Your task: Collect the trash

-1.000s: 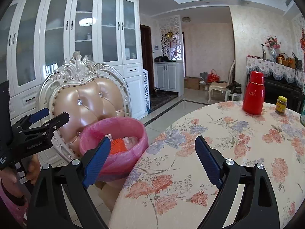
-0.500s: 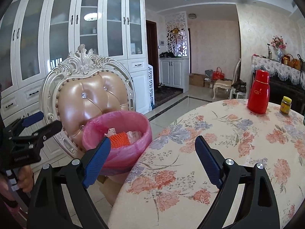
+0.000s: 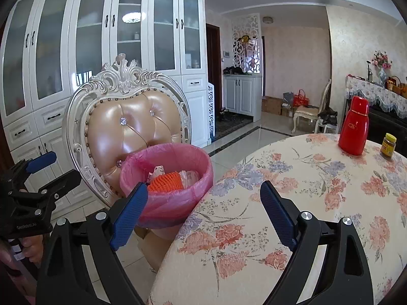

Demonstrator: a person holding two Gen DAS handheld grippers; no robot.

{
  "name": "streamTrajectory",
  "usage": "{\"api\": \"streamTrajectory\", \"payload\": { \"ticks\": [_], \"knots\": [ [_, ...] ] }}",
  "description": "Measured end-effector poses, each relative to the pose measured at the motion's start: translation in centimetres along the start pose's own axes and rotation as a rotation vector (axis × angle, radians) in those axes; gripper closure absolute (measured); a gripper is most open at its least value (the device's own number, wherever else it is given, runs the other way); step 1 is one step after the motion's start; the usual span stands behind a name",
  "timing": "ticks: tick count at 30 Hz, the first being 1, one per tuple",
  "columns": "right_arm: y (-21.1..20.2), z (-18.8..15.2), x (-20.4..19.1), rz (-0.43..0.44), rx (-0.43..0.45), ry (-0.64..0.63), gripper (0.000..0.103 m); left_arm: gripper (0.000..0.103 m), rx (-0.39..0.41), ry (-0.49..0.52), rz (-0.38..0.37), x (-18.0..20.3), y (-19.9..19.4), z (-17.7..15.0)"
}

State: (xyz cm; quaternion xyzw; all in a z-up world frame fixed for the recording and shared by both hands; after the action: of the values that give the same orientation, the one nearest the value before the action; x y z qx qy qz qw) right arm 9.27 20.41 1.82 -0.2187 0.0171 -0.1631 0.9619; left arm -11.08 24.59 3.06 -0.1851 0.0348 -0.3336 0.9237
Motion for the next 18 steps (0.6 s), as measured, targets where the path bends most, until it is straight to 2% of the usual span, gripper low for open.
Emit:
{"api": "streamTrajectory", "payload": {
  "ticks": [18],
  "knots": [
    [1.6, -1.3, 0.5, -0.002, -0.055, 0.012, 0.019, 0.005, -0.091, -0.022, 0.014, -0.7, 1.8, -1.6]
  ]
}}
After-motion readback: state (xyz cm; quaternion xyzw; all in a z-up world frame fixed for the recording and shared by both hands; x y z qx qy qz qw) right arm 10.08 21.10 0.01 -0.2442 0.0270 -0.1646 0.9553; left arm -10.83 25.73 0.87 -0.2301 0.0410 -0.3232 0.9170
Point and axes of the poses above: each gripper's, at about its wrist camera, not at the fingertips, and y roughly the way its jaws point, x to its right, z to its top, the point moved 6 cm from there along y, roughly the way its jaws point, and after that the axes turned 5 degrees about -y, right-handed, at the moved point
